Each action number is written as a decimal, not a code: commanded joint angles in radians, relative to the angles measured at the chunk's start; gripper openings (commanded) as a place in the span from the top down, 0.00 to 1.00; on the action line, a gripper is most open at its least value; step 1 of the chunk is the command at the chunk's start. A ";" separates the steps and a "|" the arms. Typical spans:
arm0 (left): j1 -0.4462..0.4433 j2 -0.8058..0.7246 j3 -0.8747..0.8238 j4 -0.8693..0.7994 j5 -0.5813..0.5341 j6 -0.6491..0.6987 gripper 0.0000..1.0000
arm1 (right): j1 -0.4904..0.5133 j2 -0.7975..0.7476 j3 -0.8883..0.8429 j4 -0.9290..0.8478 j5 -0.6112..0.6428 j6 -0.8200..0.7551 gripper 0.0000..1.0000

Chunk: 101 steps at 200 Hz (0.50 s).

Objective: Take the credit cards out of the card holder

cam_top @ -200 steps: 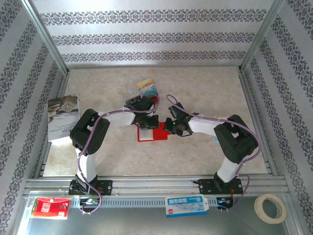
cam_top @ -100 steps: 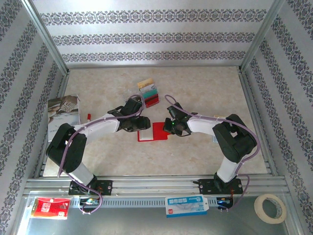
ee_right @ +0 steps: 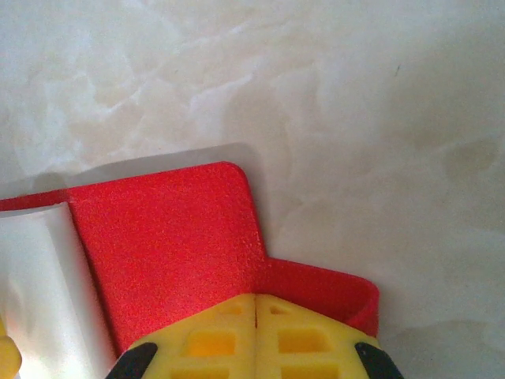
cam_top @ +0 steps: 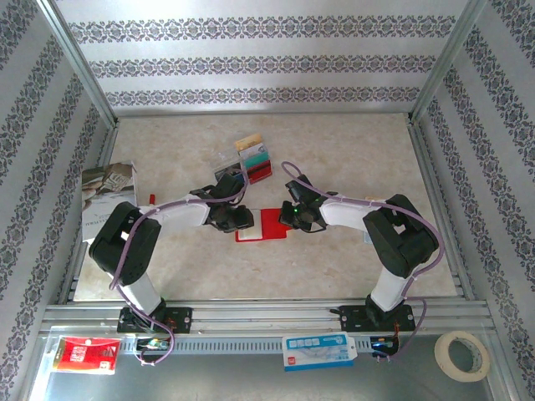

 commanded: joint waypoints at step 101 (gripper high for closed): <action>0.010 0.074 0.070 0.047 0.206 0.022 0.72 | 0.009 0.064 -0.023 -0.034 0.015 0.001 0.96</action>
